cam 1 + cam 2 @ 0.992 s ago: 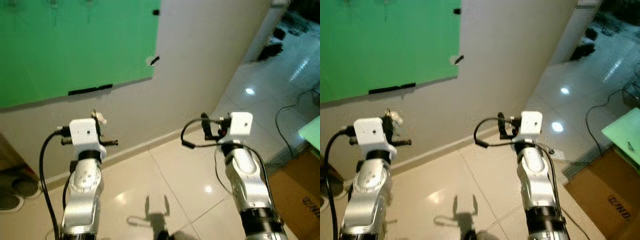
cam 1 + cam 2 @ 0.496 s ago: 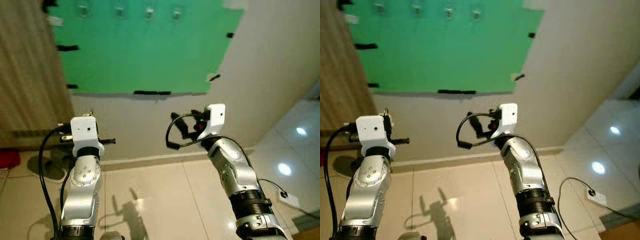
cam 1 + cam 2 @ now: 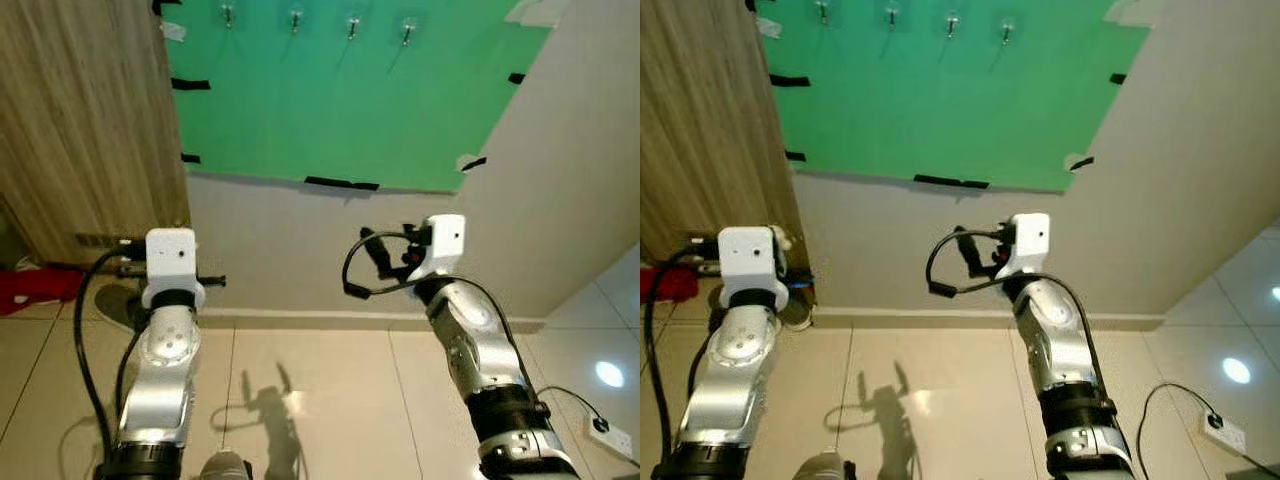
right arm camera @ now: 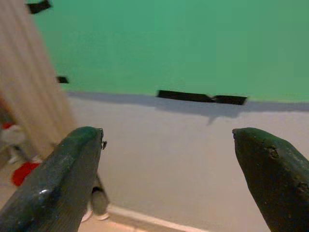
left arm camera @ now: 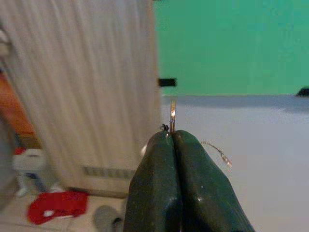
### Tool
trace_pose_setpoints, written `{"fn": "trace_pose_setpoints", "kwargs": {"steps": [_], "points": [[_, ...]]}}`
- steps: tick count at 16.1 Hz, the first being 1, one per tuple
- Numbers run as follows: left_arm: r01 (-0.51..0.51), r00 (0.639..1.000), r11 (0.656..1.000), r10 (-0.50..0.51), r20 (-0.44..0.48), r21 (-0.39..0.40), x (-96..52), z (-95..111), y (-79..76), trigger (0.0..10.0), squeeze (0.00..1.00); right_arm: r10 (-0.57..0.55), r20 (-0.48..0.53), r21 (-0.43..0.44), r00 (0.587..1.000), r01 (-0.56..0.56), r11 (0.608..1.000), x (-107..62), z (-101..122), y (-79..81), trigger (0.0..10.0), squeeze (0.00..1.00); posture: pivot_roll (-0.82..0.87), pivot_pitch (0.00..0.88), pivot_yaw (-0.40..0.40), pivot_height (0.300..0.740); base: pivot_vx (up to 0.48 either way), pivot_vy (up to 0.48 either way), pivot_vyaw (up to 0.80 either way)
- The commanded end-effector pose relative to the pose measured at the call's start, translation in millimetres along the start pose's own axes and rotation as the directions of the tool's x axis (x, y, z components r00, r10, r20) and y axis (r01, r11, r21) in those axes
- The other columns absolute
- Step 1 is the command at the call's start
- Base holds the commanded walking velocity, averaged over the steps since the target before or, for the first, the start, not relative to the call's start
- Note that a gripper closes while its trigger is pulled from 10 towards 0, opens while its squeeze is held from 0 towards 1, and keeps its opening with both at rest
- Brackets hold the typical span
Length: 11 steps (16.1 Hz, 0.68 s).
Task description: Hang keys on a hook
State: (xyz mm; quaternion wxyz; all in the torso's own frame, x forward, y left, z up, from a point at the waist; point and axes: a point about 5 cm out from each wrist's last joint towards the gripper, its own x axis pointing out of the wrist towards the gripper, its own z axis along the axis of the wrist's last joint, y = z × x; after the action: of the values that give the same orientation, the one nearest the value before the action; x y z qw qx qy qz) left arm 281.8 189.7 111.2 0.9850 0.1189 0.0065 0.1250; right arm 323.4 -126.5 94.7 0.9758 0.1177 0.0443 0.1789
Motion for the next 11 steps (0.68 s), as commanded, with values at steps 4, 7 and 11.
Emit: {"fn": "trace_pose_setpoints", "kwargs": {"steps": [4, 7, 11], "points": [[0.034, 0.999, 0.997, -0.035, 0.006, 0.065, -6.9, 6.8, -0.3, 10.0, 0.00, -0.136, -0.086, 0.013, 0.987, 0.137, 0.990, -8.6, -21.9, -17.4, 10.0, 0.16, 0.07, 0.013, -0.095, 0.740, 0.000, 0.240, 0.33], [0.046, 0.999, 0.997, -0.045, -0.019, 0.057, -5.2, 7.9, -11.7, 10.0, 0.00, -0.141, -0.074, -0.013, 0.987, 0.141, 0.990, -1.8, -16.0, -17.2, 10.0, 0.00, 0.07, 0.004, -0.099, 0.740, 0.000, 0.476, 0.00], [0.049, 0.999, 0.998, -0.048, -0.016, 0.050, -0.1, 11.1, -15.8, 10.0, 0.00, -0.129, -0.032, -0.012, 0.991, 0.129, 0.992, 1.2, -8.6, -18.4, 10.0, 0.00, 0.06, 0.000, -0.103, 0.740, 0.000, 0.472, 0.00]]}}
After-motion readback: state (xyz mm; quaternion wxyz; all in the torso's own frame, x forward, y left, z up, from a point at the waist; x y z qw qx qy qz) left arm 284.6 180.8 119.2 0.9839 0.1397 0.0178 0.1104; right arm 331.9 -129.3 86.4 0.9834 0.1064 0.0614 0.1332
